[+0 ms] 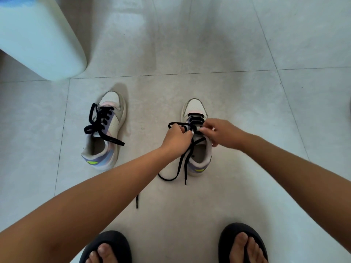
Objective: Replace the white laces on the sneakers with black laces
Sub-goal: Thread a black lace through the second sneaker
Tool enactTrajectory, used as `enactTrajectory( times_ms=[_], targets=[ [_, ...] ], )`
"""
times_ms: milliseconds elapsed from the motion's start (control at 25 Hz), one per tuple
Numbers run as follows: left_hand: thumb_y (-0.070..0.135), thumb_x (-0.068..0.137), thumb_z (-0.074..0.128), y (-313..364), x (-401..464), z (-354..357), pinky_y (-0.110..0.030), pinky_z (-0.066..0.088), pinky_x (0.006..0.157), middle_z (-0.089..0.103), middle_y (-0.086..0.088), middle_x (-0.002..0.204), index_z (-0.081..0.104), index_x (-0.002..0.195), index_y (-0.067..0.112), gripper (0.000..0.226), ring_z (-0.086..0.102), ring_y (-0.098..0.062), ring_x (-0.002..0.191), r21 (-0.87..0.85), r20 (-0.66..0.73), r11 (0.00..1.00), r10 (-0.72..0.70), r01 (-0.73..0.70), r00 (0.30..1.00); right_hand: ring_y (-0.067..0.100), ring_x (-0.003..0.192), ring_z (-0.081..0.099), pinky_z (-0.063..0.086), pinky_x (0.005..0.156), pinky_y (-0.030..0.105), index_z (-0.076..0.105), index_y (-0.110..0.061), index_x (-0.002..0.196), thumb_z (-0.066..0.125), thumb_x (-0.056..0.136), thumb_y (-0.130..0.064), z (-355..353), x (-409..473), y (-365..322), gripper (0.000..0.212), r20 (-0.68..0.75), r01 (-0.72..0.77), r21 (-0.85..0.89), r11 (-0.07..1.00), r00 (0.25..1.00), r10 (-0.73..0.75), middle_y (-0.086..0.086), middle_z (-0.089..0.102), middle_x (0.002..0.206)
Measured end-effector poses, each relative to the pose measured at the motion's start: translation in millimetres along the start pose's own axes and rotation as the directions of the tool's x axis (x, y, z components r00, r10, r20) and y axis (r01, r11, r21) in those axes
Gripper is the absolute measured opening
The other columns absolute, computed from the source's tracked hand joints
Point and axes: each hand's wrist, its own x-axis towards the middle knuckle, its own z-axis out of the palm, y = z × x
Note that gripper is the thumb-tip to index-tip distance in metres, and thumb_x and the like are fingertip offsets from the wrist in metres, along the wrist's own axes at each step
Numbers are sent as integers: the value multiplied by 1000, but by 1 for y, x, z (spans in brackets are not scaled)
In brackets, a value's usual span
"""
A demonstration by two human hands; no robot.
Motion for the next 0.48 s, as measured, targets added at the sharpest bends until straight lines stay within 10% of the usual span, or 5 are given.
enactTrajectory(
  times_ms=[80, 280, 480],
  targets=[
    [25, 92, 53, -4, -11, 3, -27, 39, 63, 47, -2, 93, 45, 89, 18, 11, 47, -16, 84, 80, 1, 993, 87, -87, 996, 14, 66, 60, 56, 66, 24, 56, -15, 81, 56, 94, -13, -16, -2, 6, 13, 164, -71, 264, 962, 986, 27, 2, 54, 84],
    [20, 91, 51, -22, -13, 5, -25, 34, 74, 48, -11, 114, 50, 113, 4, 27, 51, -25, 96, 308, 32, 940, 146, -149, 989, 10, 68, 58, 56, 70, 19, 52, -14, 79, 58, 91, -3, -13, -5, 5, 17, 320, -76, 221, 972, 947, 1, 1, 53, 82],
    [12, 88, 49, -19, -13, -1, -30, 33, 70, 47, -17, 115, 46, 111, 1, 25, 51, -33, 96, 502, 75, 830, 239, -244, 968, 27, 79, 58, 52, 68, 35, 42, -9, 92, 42, 99, -14, 16, -18, -7, 9, 22, -66, 118, 991, 998, 64, 12, 55, 90]
  ],
)
